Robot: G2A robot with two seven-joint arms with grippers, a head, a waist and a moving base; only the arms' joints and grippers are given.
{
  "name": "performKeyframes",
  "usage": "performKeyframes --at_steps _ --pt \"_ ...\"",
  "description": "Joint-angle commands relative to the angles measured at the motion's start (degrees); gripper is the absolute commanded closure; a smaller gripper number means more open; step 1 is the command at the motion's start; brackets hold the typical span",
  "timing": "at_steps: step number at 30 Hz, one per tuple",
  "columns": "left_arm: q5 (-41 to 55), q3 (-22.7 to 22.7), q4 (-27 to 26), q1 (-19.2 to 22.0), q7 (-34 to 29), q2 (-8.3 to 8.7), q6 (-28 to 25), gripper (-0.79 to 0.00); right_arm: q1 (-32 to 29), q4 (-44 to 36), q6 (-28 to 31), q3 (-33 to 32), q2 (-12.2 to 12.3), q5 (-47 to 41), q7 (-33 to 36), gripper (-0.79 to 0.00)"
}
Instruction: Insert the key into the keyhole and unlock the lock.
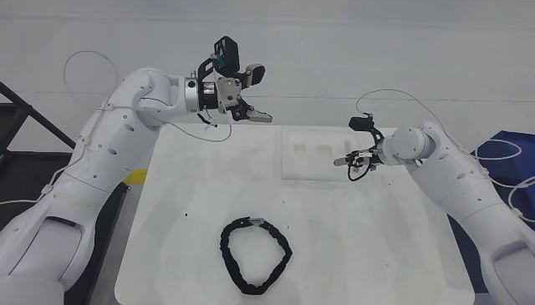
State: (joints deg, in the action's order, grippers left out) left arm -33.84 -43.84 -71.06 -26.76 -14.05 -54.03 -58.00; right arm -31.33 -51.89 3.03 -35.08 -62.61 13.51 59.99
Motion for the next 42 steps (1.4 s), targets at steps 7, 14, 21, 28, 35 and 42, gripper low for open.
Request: performKeyframes --at_steps 7,14,21,28,35,42 --pt "0.0 0.0 0.0 0.0 0.0 0.0 0.0 -0.785 -0.7 -1.4 0.5 -0.7 0.1 0.2 2.5 -0.785" --pt "0.0 0.0 0.0 0.0 0.0 0.0 0.0 -0.785 -1.3 -0.9 -1.8 -0.5 -0.5 1.3 2.1 -0.785" --pt "0.0 0.0 0.0 0.0 0.0 0.0 0.0 -0.785 -1.1 -0.2 -3.6 0.1 -1.2 4.1 2.0 -0.459" --pt "0.0 0.0 0.0 0.0 0.0 0.0 0.0 -0.785 -0.8 -0.4 -8.1 1.0 -1.8 8.8 1.8 -0.36" --pt "0.0 0.0 0.0 0.0 0.0 0.0 0.0 -0.785 -1.1 0.6 -9.1 0.9 -2.3 10.1 1.3 -0.215" --pt "0.0 0.0 0.0 0.0 0.0 0.0 0.0 -0.785 -1.5 1.6 -9.8 0.5 -3.0 10.6 0.1 -0.108"
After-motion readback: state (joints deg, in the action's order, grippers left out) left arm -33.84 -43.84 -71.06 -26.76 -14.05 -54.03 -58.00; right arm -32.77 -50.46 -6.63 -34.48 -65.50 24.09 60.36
